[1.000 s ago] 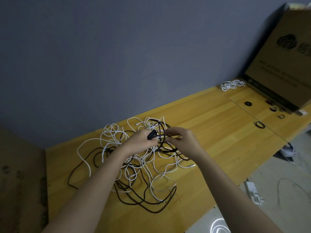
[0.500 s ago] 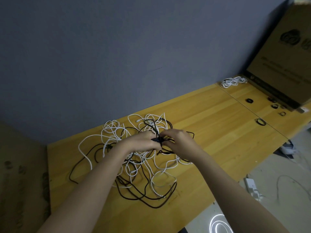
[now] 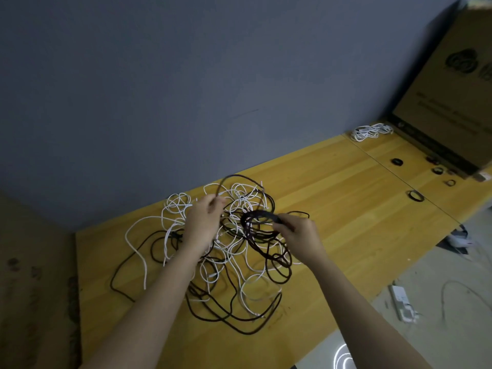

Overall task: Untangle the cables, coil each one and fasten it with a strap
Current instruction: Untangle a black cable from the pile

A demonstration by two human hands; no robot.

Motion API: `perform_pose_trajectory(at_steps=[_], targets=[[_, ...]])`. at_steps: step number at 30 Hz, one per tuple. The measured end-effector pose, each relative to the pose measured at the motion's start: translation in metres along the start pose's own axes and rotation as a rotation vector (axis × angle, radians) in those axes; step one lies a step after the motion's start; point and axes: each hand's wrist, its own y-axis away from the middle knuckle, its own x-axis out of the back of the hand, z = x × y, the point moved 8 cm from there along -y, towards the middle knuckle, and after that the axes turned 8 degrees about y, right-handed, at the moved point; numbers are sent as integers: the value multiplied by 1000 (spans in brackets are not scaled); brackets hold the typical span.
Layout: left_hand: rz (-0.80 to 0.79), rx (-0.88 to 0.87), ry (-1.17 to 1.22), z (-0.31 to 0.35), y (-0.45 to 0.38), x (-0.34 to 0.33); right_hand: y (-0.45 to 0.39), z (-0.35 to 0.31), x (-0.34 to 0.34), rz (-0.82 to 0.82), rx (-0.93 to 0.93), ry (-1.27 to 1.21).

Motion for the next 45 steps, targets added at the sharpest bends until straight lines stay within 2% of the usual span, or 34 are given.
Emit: perform_pose_trajectory(at_steps=[3,5,7,9,12,14,18,20,22,25,29,31,38,41,45], targets=[[48,135,18,-36,-19,20,0,32,12,123,-226,-410],[41,191,-177,-51,-24,23,0,36,11,149,-305,-661],[31,188,-327,-48,-21,17,-1,29,11,154,-304,-752],[-31,80,-211,-24,-11,3,-2,20,13,150,-270,-760],[-324,-56,75,21,12,-33,-6,9,12,109,-198,-675],[-467,-83,143,40,21,-49,-9,3,11,66,-150,-616],[-476,-127,-7,54,16,-46,-13,-10,24,40,-4,-435],[-547,-143,38,59,18,-50,-14,-18,28,33,65,-329],[-584,-128,119,63,21,-53,-13,-22,30,36,57,-424],[-507,-87,260,64,16,-48,-7,-19,22,-44,19,-580],[-351,-123,248,65,8,-34,3,11,-6,-292,-90,-188],[-315,-136,247,67,7,-30,9,18,-15,-360,-137,-140],[-85,-98,253,51,-8,-8,17,14,-12,-285,-216,-584],[-69,-88,209,45,-7,-4,18,8,-9,-244,-206,-756],[-95,-103,186,47,-2,-7,15,-1,-4,-159,-149,-839]])
